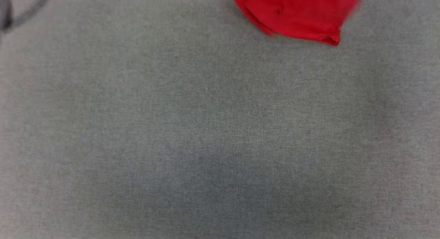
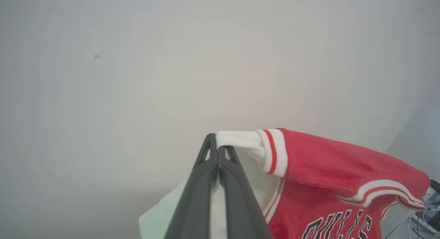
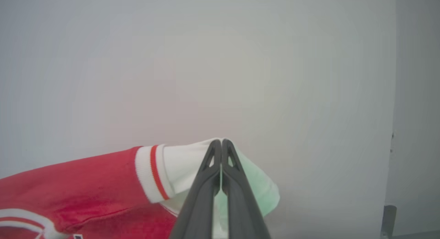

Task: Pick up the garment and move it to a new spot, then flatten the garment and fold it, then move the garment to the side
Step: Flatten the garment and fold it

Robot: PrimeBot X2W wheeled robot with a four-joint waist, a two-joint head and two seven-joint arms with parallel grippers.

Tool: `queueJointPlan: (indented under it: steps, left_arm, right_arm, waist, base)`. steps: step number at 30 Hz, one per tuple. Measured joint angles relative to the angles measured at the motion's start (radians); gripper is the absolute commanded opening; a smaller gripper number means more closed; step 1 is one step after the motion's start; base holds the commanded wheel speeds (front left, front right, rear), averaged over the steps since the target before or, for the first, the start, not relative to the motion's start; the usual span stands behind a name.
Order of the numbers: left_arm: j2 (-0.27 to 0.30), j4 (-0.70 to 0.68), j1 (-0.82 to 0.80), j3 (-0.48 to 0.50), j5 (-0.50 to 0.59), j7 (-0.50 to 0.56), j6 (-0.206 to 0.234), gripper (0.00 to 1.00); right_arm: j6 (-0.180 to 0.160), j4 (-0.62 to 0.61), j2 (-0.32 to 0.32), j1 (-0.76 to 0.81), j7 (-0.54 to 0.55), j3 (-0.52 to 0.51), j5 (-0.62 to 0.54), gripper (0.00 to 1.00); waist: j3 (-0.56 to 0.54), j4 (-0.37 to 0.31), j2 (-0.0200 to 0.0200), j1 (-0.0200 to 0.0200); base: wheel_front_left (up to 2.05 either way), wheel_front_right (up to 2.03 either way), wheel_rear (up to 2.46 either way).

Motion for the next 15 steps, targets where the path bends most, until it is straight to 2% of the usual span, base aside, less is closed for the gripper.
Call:
queueJointPlan:
  steps: [4, 7, 11, 15]
  left_arm:
    - [-0.029, 0.074, -0.122, 0.042, 0.030, -0.042, -0.009, 0.00]
    - [-0.046, 0.090, -0.171, 0.075, 0.050, -0.052, -0.018, 0.00]
    - [-0.051, 0.082, -0.180, 0.138, 0.059, -0.055, -0.026, 0.00]
    - [-0.056, 0.013, -0.067, 0.113, 0.063, -0.049, -0.026, 0.00]
  right_arm:
    - [0.000, 0.090, 0.002, -0.139, -0.117, -0.026, -0.040, 0.00]
    - [0.000, 0.146, -0.002, -0.215, -0.166, -0.024, -0.045, 0.00]
    - [0.000, 0.208, -0.025, -0.249, -0.164, 0.030, -0.020, 0.00]
    - [0.000, 0.240, -0.060, -0.196, -0.096, 0.126, 0.032, 0.00]
  waist:
    - [0.035, -0.004, 0.0000, 0.0000]
    - [0.047, -0.007, 0.0000, 0.0000]
    - [0.046, -0.007, 0.0000, 0.0000]
    - [0.037, -0.006, 0.0000, 0.0000]
  base:
    - [0.00, 0.00, 0.00]
    - [0.00, 0.00, 0.00]
    - [0.00, 0.00, 0.00]
    - [0.00, 0.00, 0.00]
